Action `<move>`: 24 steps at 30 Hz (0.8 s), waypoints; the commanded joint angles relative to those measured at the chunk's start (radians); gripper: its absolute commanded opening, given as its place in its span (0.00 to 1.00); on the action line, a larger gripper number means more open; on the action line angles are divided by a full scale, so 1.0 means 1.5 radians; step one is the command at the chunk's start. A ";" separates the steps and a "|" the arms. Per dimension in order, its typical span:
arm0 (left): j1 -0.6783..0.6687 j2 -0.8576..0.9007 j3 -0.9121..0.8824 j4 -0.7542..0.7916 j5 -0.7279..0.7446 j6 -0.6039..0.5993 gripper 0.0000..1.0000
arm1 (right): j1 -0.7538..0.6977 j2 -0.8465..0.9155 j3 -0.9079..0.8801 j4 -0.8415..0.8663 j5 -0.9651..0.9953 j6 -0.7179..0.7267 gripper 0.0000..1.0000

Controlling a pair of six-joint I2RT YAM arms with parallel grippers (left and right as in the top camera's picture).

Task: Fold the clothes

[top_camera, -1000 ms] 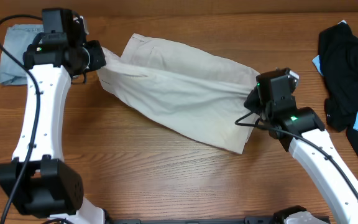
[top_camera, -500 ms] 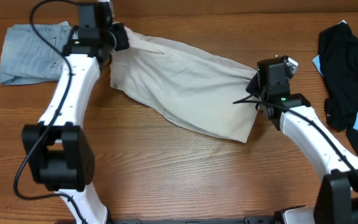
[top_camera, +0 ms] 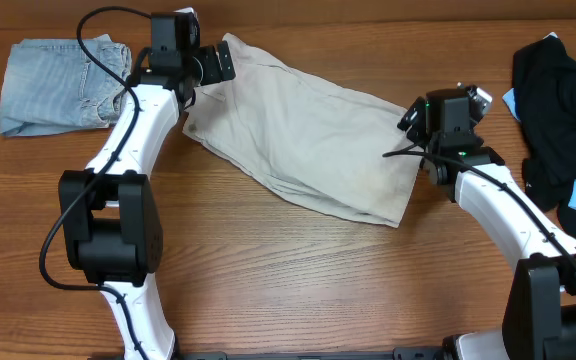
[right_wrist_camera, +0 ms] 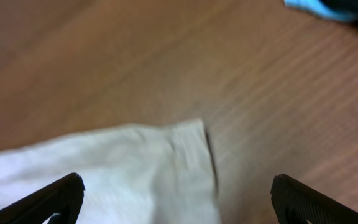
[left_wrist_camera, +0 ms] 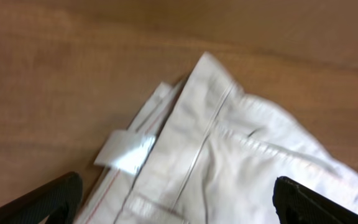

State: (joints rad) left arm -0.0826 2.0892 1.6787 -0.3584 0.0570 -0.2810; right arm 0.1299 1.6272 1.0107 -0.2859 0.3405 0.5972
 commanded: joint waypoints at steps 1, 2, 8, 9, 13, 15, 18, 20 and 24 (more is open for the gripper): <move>0.012 -0.068 0.026 -0.048 -0.008 0.017 1.00 | -0.002 -0.059 0.013 -0.039 -0.058 -0.056 1.00; 0.015 -0.087 0.026 -0.069 -0.008 0.032 1.00 | -0.002 -0.074 0.013 -0.059 -0.077 -0.065 1.00; 0.020 -0.161 0.026 -0.208 0.018 0.137 1.00 | -0.002 -0.089 0.010 -0.154 -0.193 -0.068 1.00; 0.020 -0.162 0.026 -0.232 0.035 0.154 1.00 | -0.002 -0.082 0.008 -0.162 -0.209 -0.068 1.00; 0.020 -0.146 0.026 -0.327 0.061 0.196 1.00 | -0.002 -0.042 0.003 -0.182 -0.274 -0.068 0.98; 0.020 -0.137 0.026 -0.353 0.060 0.203 1.00 | -0.002 -0.019 0.003 -0.196 -0.297 -0.067 0.94; 0.021 -0.132 0.026 -0.372 0.059 0.203 1.00 | -0.002 0.013 0.003 -0.211 -0.304 -0.067 0.88; 0.020 -0.132 0.026 -0.372 0.060 0.203 1.00 | -0.002 0.039 0.003 -0.214 -0.303 -0.067 0.86; 0.020 -0.132 0.026 -0.373 0.060 0.200 1.00 | -0.002 0.106 0.003 -0.213 -0.295 -0.058 0.71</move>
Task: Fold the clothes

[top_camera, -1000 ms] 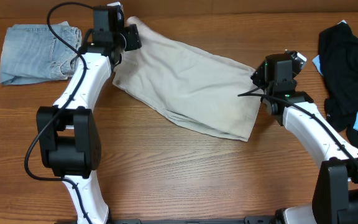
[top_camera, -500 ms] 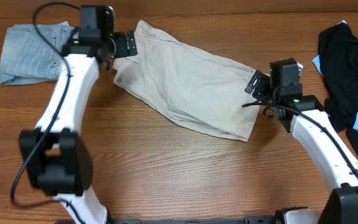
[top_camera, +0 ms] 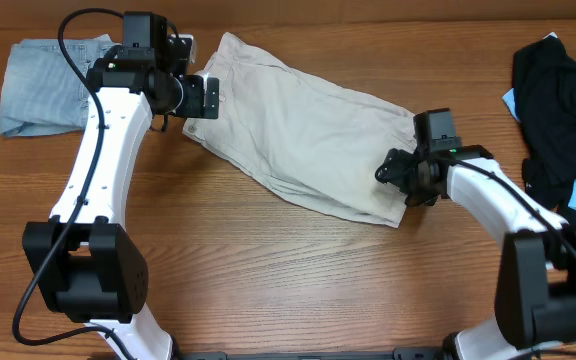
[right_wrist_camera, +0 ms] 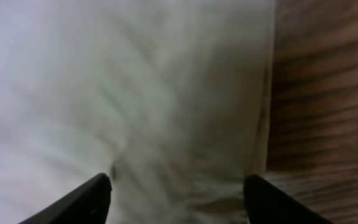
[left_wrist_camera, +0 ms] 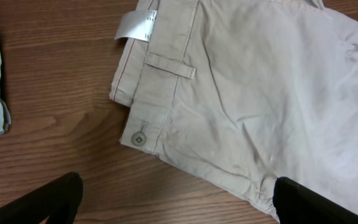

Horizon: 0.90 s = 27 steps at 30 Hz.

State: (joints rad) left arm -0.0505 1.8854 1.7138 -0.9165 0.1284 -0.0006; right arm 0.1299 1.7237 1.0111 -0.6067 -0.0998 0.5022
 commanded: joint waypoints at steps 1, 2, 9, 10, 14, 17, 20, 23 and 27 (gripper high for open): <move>-0.002 0.004 0.003 -0.003 0.012 0.013 1.00 | -0.002 0.058 0.003 -0.001 0.018 0.027 0.71; -0.002 0.004 0.003 -0.006 0.012 0.013 1.00 | -0.002 0.063 0.003 -0.001 0.030 0.033 0.71; -0.002 0.004 0.003 -0.012 -0.004 0.013 1.00 | -0.006 0.061 0.007 -0.007 0.058 0.034 0.71; -0.002 0.004 0.003 -0.012 -0.004 0.013 1.00 | -0.006 0.056 0.011 -0.015 0.058 0.031 0.71; -0.001 0.004 0.003 -0.013 -0.004 0.016 1.00 | -0.006 0.021 0.043 -0.059 0.058 0.026 0.72; -0.001 0.004 0.003 -0.013 -0.004 0.016 1.00 | -0.006 -0.011 0.054 -0.077 0.058 0.027 0.76; -0.001 0.004 0.003 -0.012 -0.006 0.016 1.00 | -0.006 -0.018 0.054 -0.086 0.058 0.027 0.78; -0.001 0.004 0.003 -0.012 -0.006 0.016 1.00 | -0.006 -0.007 0.042 -0.085 0.065 0.027 0.78; -0.001 0.004 0.003 -0.013 -0.006 0.016 1.00 | -0.006 0.012 0.021 -0.071 0.071 0.032 0.78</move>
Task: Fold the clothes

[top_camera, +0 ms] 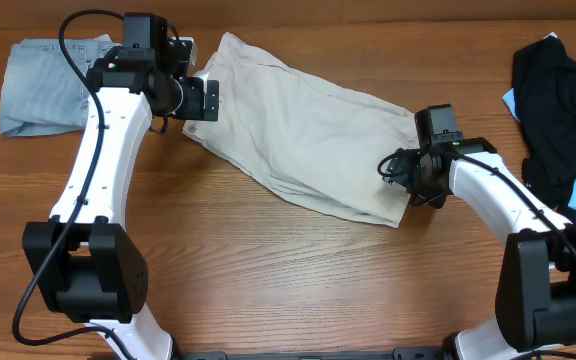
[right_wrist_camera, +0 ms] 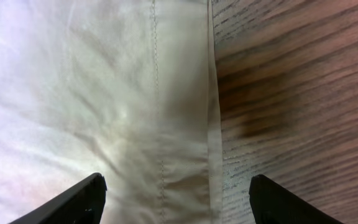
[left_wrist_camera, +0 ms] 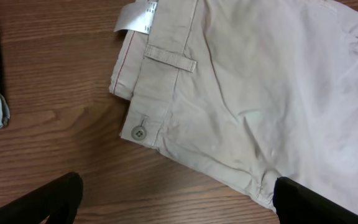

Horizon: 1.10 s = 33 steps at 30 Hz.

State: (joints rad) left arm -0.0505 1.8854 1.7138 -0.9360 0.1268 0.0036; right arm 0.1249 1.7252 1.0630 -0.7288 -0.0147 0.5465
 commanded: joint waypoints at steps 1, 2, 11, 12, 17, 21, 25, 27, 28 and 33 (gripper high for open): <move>-0.001 0.004 0.003 0.000 -0.005 0.013 1.00 | -0.003 0.014 -0.015 0.012 0.014 0.003 0.78; -0.001 0.004 0.003 0.001 -0.005 0.013 1.00 | -0.003 0.020 -0.016 0.013 0.014 0.003 0.78; -0.001 0.004 0.003 -0.001 -0.005 0.013 1.00 | -0.002 0.052 -0.024 0.037 0.013 0.006 0.72; -0.001 0.004 0.003 -0.001 -0.005 0.013 1.00 | -0.001 0.052 -0.028 0.045 0.007 0.005 0.69; -0.001 0.004 0.003 -0.002 -0.005 0.013 1.00 | -0.001 0.052 -0.056 0.089 -0.033 0.005 0.58; -0.001 0.004 0.003 -0.002 -0.005 0.013 1.00 | -0.001 0.052 -0.089 0.127 -0.049 0.005 0.42; -0.001 0.004 0.003 -0.006 -0.004 0.013 1.00 | -0.002 0.052 -0.094 0.136 -0.051 0.009 0.16; -0.001 0.004 0.003 -0.008 -0.004 0.013 1.00 | -0.008 0.052 -0.092 0.136 -0.051 0.016 0.12; -0.001 0.004 0.003 -0.009 -0.004 0.013 1.00 | -0.014 0.052 -0.091 0.133 -0.051 0.015 0.11; -0.001 0.004 0.003 -0.024 -0.004 0.013 1.00 | -0.087 0.051 -0.054 0.060 -0.051 -0.074 0.10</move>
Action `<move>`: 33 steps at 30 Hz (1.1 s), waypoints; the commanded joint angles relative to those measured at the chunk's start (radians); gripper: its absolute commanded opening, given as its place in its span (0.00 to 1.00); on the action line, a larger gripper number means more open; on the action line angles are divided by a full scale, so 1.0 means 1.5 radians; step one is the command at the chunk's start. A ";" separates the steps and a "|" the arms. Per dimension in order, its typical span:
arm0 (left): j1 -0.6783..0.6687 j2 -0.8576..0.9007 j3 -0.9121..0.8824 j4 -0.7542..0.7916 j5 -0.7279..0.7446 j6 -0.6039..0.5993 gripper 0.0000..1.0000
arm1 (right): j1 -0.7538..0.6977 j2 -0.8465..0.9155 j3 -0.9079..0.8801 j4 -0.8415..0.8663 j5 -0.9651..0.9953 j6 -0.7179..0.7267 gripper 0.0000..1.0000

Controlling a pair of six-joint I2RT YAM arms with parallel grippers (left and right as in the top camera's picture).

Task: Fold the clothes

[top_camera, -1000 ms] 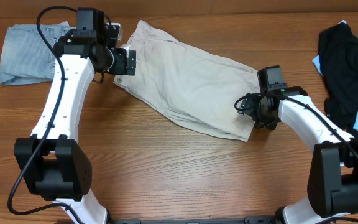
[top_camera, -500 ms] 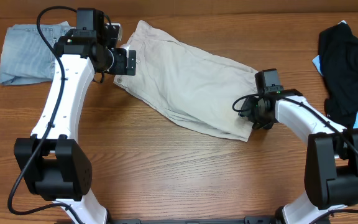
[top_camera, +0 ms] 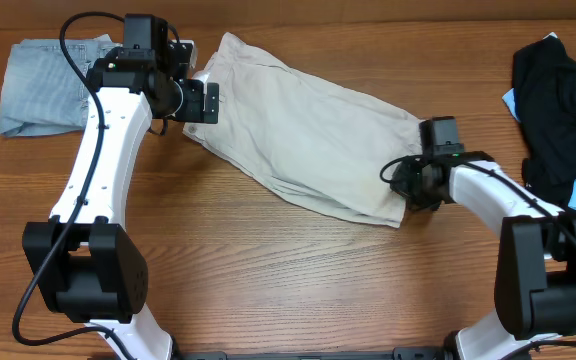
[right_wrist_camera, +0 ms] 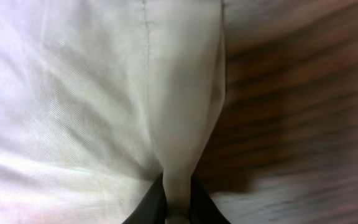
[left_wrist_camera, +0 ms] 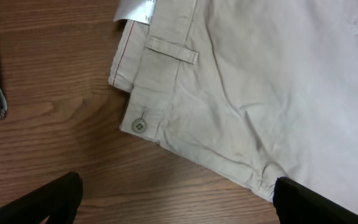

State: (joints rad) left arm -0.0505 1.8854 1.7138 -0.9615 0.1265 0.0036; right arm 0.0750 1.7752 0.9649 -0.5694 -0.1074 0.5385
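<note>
Beige trousers (top_camera: 308,135) lie flat and slanted across the wooden table, waistband at the upper left and hem at the lower right. My left gripper (top_camera: 200,100) hovers open above the waistband's button (left_wrist_camera: 139,126), with the belt loop and white label just beyond; its fingers (left_wrist_camera: 48,199) hold nothing. My right gripper (top_camera: 408,187) is down at the hem end. Close up, its jaws (right_wrist_camera: 178,202) are shut on a pinched fold of the hem edge (right_wrist_camera: 179,124).
Folded light-blue jeans (top_camera: 48,85) lie at the far left, their edge showing beside the waistband. A heap of black clothing (top_camera: 558,110) with a light-blue piece (top_camera: 513,98) lies at the right edge.
My right gripper, open over the hem edge before, is now shut on a fold of that hem. The left gripper has hardly shifted and stays open above the button.
First both grippers hung open, the left close over the waistband's top corner, the right over the far hem corner. Then the left stood higher above the button side and the right sat low on the hem. Now the right has the hem pinched.
</note>
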 commanded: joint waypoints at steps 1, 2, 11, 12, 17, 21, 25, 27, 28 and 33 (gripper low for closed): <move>-0.001 0.004 0.003 -0.009 -0.004 0.013 1.00 | -0.072 0.017 0.023 -0.062 0.011 -0.086 0.10; -0.001 0.004 0.003 -0.010 -0.004 0.013 1.00 | -0.092 0.017 0.035 -0.075 0.011 -0.101 0.10; -0.002 0.008 0.003 -0.014 0.022 0.019 1.00 | -0.182 0.017 0.107 -0.037 -0.051 -0.256 0.21; -0.002 0.012 0.003 -0.010 0.033 0.031 1.00 | -0.182 0.017 0.111 -0.035 -0.052 -0.256 0.34; -0.002 0.057 0.003 0.053 0.107 0.102 1.00 | -0.181 0.017 0.135 -0.051 -0.052 -0.255 0.86; -0.002 0.113 0.003 0.141 0.167 0.144 1.00 | -0.181 0.015 0.177 -0.111 -0.052 -0.255 0.88; -0.013 0.170 0.003 0.208 0.194 0.179 1.00 | -0.180 -0.001 0.237 -0.182 -0.055 -0.255 0.88; -0.017 0.192 0.003 0.215 0.193 0.188 1.00 | -0.177 -0.016 0.266 -0.213 -0.057 -0.256 0.88; -0.017 0.206 0.003 0.210 0.194 0.187 1.00 | -0.173 -0.024 0.281 -0.228 -0.057 -0.256 0.88; -0.017 0.241 0.003 0.191 0.195 0.188 1.00 | -0.164 -0.047 0.304 -0.242 -0.058 -0.255 0.88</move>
State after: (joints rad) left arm -0.0708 2.2051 1.7130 -0.6640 0.3901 0.2516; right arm -0.1856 1.7565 1.3792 -0.9325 -0.1810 0.1604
